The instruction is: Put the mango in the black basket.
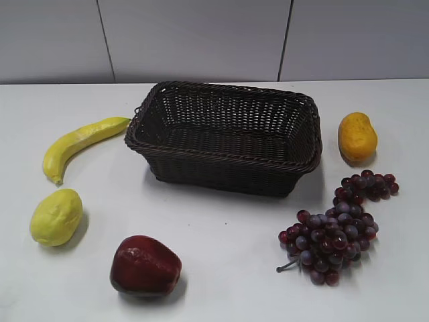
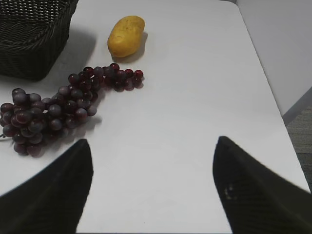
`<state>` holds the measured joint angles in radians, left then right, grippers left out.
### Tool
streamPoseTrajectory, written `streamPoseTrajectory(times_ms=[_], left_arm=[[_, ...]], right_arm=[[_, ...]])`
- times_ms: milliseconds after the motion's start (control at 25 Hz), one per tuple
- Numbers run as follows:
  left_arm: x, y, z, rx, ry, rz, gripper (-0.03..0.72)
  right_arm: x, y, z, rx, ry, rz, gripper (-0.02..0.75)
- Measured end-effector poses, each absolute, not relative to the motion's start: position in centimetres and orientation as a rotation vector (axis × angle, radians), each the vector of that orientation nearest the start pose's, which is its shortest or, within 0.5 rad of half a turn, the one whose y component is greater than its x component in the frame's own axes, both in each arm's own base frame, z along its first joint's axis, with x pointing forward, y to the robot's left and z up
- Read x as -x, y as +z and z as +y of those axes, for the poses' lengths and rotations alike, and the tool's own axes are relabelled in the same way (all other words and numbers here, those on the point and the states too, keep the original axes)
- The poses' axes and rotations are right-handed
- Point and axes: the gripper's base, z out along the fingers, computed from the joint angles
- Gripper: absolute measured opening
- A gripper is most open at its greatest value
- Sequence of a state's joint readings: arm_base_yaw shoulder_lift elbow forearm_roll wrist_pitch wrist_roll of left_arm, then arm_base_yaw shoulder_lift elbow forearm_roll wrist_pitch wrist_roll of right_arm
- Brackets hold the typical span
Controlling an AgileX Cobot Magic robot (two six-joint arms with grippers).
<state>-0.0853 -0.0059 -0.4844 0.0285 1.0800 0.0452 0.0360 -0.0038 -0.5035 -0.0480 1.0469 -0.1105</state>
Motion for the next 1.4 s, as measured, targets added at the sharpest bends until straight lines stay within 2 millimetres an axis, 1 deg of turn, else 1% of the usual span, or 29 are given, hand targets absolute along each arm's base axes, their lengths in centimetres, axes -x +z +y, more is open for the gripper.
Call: streamPoseTrajectory(times_ms=[960, 1040, 1120, 1200, 1320, 1400], left_arm=[[0.5, 27.1, 0.3, -0.134, 0.01, 2.069, 0.589], [0.5, 27.1, 0.3, -0.134, 0.01, 2.069, 0.589], [0.5, 27.1, 0.3, -0.134, 0.01, 2.069, 0.589], [0.5, 27.1, 0.3, -0.134, 0.01, 2.069, 0.589], [0.5, 27.1, 0.3, -0.134, 0.01, 2.069, 0.589], [0.5, 27.1, 0.3, -0.134, 0.01, 2.069, 0.589]], right_arm=[[0.5, 27.9, -0.4, 0.146, -0.105, 2.02, 0.59], [0.3, 28.4, -0.4, 0.137, -0.1, 2.002, 0.59], [-0.3, 29.5, -0.3, 0.129, -0.097, 1.925, 0.59], [-1.3, 30.8, -0.3, 0.121, -0.094, 1.812, 0.59], [-3.6, 32.4, -0.1, 0.119, -0.09, 1.688, 0.59], [-5.6, 32.8, 0.0, 0.122, -0.088, 1.646, 0.59]])
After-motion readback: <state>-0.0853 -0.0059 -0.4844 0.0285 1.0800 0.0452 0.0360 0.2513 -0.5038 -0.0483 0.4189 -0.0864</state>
